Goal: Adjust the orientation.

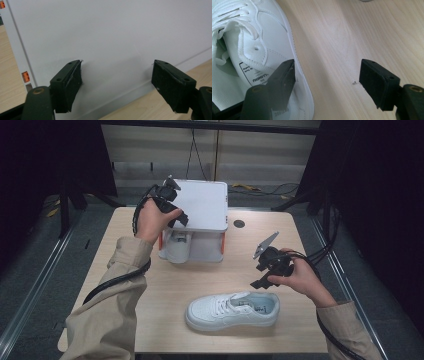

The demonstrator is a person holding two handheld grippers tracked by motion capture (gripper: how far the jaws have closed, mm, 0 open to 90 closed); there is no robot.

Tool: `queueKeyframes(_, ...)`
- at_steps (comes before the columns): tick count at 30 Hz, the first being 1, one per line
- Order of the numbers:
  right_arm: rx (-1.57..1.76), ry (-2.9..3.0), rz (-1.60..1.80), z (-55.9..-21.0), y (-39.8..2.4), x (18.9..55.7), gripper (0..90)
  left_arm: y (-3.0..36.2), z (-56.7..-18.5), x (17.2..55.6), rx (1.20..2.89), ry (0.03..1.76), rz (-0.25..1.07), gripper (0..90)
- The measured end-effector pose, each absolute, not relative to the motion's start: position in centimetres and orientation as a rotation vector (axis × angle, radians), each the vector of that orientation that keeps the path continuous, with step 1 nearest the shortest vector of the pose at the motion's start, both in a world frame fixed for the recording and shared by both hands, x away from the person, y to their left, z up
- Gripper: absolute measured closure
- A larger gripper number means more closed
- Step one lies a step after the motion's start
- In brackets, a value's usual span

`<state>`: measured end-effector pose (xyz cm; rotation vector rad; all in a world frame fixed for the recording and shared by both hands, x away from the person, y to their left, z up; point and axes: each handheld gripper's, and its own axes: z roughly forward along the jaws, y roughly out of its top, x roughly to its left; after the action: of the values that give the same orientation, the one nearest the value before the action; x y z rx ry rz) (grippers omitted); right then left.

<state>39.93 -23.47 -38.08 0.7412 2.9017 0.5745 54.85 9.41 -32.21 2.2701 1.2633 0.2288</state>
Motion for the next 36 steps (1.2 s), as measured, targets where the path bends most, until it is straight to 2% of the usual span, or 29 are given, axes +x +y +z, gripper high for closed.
queueKeyframes(2, 0.737, 2.907, 0.584, -38.1, -23.5, 39.9, 29.1, 9.4, -32.3, 54.9, 2.285, 1.249, 0.268, 25.0)
queueKeyframes(19, 0.709, 2.94, 0.56, -38.5, -23.1, 38.4, 30.8, 9.4, -32.4, 54.6, 2.269, 1.258, 0.28, 26.4)
queueKeyframes(22, 0.696, 2.943, 0.588, -38.4, -23.1, 38.5, 35.0, 9.3, -32.4, 54.6, 2.27, 1.261, 0.282, 26.6)
queueKeyframes(32, 0.643, 2.974, 0.523, -37.7, -22.8, 37.5, 36.4, 9.4, -32.4, 54.6, 2.274, 1.258, 0.282, 26.6)
queueKeyframes(36, 0.62, 2.994, 0.519, -38.7, -22.3, 37.2, 39.3, 9.4, -32.4, 54.6, 2.269, 1.261, 0.285, 26.7)
